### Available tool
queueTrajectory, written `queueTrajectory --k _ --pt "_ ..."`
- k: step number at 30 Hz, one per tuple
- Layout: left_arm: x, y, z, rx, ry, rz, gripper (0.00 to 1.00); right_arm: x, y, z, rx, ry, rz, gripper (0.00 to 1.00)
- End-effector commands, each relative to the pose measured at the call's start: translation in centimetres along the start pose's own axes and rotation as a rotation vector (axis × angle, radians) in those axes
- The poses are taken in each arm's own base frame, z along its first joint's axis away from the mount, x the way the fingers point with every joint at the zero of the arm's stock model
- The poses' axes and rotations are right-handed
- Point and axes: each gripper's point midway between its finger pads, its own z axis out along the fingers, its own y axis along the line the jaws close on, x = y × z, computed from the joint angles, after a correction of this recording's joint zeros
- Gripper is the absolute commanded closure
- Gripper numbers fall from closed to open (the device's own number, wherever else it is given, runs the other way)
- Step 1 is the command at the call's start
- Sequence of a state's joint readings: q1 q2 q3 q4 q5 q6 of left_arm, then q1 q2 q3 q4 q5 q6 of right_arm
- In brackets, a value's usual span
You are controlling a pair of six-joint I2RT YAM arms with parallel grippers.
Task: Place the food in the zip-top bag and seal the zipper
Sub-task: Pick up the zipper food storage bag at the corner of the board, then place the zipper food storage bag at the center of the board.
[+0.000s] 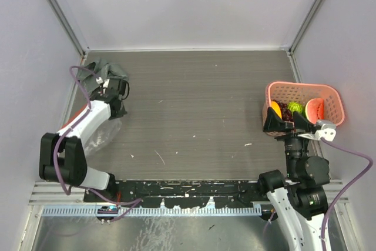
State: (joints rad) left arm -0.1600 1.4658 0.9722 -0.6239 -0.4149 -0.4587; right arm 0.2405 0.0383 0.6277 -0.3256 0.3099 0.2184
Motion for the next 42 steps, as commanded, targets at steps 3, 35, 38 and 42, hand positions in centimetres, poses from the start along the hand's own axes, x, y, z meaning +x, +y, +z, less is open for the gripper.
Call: queueTrajectory --k 3,35,38,42 --pt "-1.2 -1.8 -4.9 0.090 -0.168 0.056 1.00 0.6 3.7 1.2 -0.158 0.065 0.047 0.00" --pt "8.1 -19.9 -22.2 0.999 -0.542 0.851 1.00 11.1 11.2 4.2 -0.506 0.651 0.028 0.00" --pt "10.4 -21.1 -23.0 1.036 -0.564 0.966 1.00 12.3 11.5 4.4 -0.519 0.709 0.035 0.00" --pt "12.9 -22.1 -23.2 1.046 -0.579 1.094 1.00 14.5 12.2 4.6 -0.560 0.773 0.078 0.00"
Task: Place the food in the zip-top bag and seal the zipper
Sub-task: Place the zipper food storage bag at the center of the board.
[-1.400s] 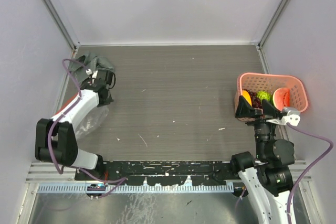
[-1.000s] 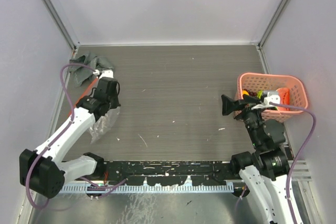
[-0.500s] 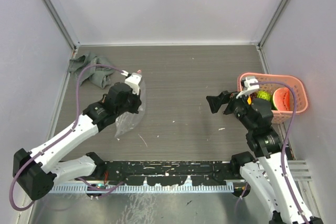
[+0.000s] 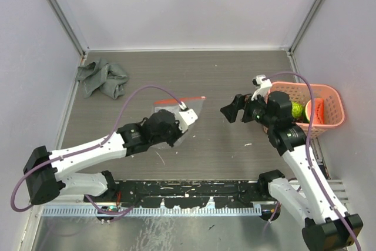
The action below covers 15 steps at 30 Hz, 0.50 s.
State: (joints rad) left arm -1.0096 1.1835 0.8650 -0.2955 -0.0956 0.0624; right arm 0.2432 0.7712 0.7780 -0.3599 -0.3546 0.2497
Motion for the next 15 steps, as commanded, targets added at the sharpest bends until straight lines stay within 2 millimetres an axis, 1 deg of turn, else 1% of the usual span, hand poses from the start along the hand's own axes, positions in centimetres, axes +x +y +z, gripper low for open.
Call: queueTrajectory --k 1,3,6,7,8,9,13,15 --pt "-1.5 -1.9 0.8 0.044 -0.058 0.157 1.00 -0.5 1.9 1.4 -0.125 0.010 0.001 0.00" --pt "-0.9 -2.7 1.3 0.058 -0.039 0.197 1.00 0.0 1.9 2.2 -0.145 0.031 0.012 0.01" --pt "0.4 -3.8 1.9 0.082 -0.011 0.252 1.00 1.4 1.3 3.8 -0.158 0.090 0.032 0.02" --pt "0.5 -4.2 1.9 0.087 -0.011 0.267 1.00 1.8 1.0 4.4 -0.156 0.107 0.040 0.02" --pt "1.4 -4.7 2.6 0.092 0.023 0.289 1.00 2.2 0.8 4.9 -0.154 0.124 0.046 0.03" --pt "1.7 -5.0 2.8 0.091 0.032 0.305 1.00 2.5 0.6 5.4 -0.152 0.141 0.050 0.03" --pt "2.7 -5.7 3.4 0.096 0.061 0.339 1.00 4.0 -0.6 7.4 -0.129 0.210 0.070 0.04" --pt "3.1 -5.9 3.7 0.098 0.074 0.339 0.97 4.9 -1.0 8.4 -0.133 0.238 0.082 0.04"
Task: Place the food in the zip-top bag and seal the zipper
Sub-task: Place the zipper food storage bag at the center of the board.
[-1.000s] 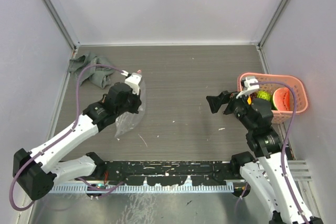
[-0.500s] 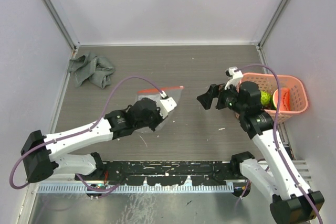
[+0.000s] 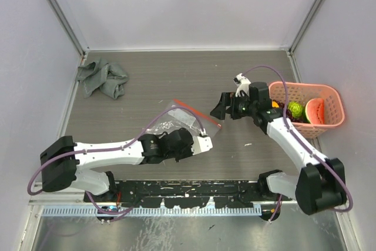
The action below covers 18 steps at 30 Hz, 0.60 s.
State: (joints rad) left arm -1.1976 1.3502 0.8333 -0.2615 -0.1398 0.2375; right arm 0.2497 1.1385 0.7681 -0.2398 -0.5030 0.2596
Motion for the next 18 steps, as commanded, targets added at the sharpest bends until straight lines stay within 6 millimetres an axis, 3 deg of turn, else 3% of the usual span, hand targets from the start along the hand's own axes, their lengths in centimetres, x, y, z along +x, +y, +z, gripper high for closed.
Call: queueTrajectory --k 1,9,15,18 --pt "-1.1 0.4 0.6 -0.036 -0.042 0.023 0.95 -1.3 0.2 1.9 -0.047 -0.016 -0.033 0.04" --pt "0.0 0.9 0.3 -0.087 -0.003 -0.055 0.51 0.2 -1.8 5.5 -0.033 0.067 -0.021 0.04" --pt "0.3 1.2 -2.1 -0.118 0.012 -0.180 0.35 0.5 -2.6 7.8 -0.037 0.112 -0.030 0.04" --pt "-0.3 2.4 -4.3 -0.186 -0.041 -0.295 0.26 0.4 -2.8 8.6 -0.052 0.117 -0.041 0.04"
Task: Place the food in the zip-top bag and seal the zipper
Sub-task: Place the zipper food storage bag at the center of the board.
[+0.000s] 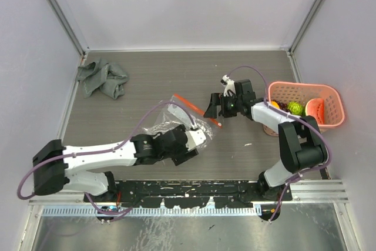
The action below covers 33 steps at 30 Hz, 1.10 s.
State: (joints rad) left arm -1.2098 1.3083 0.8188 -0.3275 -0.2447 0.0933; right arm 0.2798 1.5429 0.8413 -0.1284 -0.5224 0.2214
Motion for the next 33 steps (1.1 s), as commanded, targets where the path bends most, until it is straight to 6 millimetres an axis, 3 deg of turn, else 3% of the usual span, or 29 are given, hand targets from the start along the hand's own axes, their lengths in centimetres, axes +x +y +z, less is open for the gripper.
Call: queueTrajectory --k 1,4,9,18,27,33 --pt "-1.7 2.4 -3.4 -0.129 -0.096 -0.219 0.22 -3.8 1.4 0.6 -0.062 -0.082 -0.105 0.04" --pt "-0.9 3.7 -4.0 -0.187 -0.099 -0.330 0.18 -4.2 1.2 1.5 -0.079 -0.074 -0.113 0.04" --pt "0.7 5.1 -3.0 -0.192 -0.057 -0.514 0.17 -4.1 1.4 3.2 -0.144 -0.043 -0.107 0.04" --pt "3.7 6.8 -1.2 -0.226 0.039 -0.683 0.17 -2.1 2.0 4.9 -0.227 0.036 -0.110 0.14" --pt "6.7 8.6 1.1 -0.265 0.139 -0.770 0.18 -1.0 3.9 3.1 -0.302 0.029 -0.114 0.35" --pt "6.9 9.7 2.3 -0.268 0.158 -0.788 0.19 -0.5 5.4 1.2 -0.347 -0.014 -0.120 0.50"
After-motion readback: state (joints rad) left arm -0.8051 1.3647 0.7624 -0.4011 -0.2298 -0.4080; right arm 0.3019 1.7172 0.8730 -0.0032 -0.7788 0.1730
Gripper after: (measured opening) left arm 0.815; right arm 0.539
